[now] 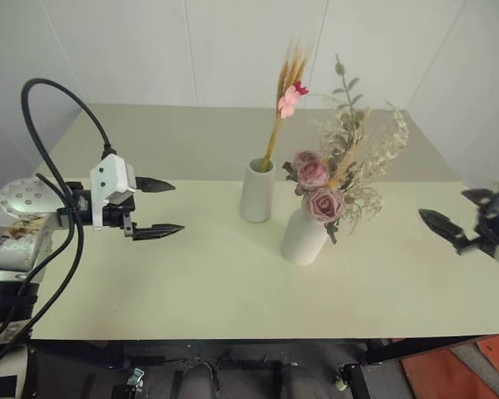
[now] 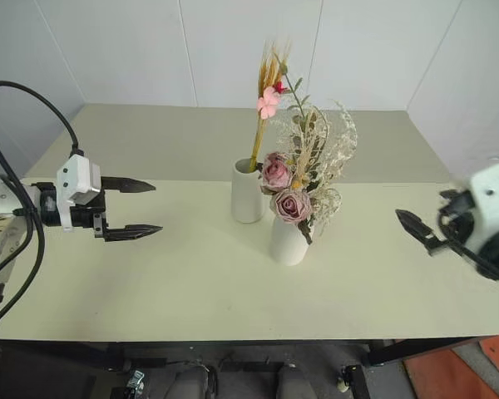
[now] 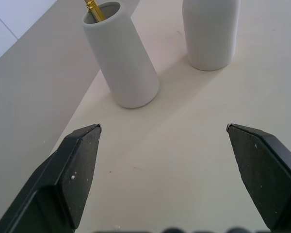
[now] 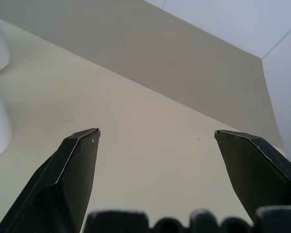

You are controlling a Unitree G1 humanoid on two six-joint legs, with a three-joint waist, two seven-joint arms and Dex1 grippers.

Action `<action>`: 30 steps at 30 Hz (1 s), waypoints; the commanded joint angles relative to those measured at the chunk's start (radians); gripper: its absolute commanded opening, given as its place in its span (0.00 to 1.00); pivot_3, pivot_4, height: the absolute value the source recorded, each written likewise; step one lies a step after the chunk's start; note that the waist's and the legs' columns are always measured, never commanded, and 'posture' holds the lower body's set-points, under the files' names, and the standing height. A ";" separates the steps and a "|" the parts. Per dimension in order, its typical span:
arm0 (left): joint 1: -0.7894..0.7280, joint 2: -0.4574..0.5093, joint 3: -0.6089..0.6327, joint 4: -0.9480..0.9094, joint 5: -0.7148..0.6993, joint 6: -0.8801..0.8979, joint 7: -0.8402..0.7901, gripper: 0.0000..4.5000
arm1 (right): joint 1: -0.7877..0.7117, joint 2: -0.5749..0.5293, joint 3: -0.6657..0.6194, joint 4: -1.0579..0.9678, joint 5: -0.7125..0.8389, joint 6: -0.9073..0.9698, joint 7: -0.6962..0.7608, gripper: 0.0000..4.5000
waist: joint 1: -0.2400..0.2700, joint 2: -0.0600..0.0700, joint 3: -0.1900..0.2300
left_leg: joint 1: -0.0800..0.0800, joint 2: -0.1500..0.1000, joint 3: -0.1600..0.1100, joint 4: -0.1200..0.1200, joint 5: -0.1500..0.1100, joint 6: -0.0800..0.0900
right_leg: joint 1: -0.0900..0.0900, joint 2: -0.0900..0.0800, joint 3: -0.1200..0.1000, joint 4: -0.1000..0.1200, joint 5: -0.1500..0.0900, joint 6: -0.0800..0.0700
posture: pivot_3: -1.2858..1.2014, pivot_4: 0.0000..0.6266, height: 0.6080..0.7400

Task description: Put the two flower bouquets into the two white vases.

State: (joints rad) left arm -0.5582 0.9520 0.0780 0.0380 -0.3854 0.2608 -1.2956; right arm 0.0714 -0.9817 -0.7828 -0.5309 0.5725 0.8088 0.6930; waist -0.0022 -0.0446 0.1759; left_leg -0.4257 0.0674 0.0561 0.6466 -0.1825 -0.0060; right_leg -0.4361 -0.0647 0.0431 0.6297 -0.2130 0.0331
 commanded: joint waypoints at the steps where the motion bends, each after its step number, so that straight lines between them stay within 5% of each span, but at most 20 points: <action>1: -0.011 0.027 0.032 -0.009 -0.003 -0.020 -0.011 1.00 | 0.067 -0.035 -0.173 0.026 0.004 -0.114 0.207 0.98 | -0.003 0.000 0.000 | 0.001 0.000 0.000 0.000 0.000 0.000 | 0.001 0.000 0.000 0.000 0.000 0.001 | 0.52 0.24 1.00; 7: -0.027 0.037 0.035 0.007 -0.005 -0.018 -0.023 1.00 | 0.157 -0.068 -0.278 0.072 0.021 -0.183 0.430 0.98 | -0.017 0.000 0.000 | 0.012 0.001 0.000 -0.001 0.000 0.000 | 0.012 0.000 0.000 -0.001 -0.002 0.000 | 0.52 0.24 1.00; 30: 0.025 0.087 0.094 -0.033 -0.052 0.026 -0.038 1.00 | 0.213 -0.095 -0.323 0.131 -0.012 -0.172 0.524 0.98 | -0.012 0.000 0.000 | 0.012 0.001 0.000 -0.001 0.000 -0.001 | 0.012 0.000 0.000 -0.001 -0.005 -0.005 | 0.52 0.24 1.00</action>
State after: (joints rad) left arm -0.5305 1.0204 0.1373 0.0151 -0.4296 0.2883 -1.3368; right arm 0.2870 -1.0590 -1.0668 -0.3896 0.5549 0.6402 1.2069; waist -0.0140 -0.0450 0.1756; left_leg -0.4130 0.0681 0.0562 0.6457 -0.1830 -0.0067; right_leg -0.4239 -0.0650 0.0428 0.6283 -0.2179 0.0284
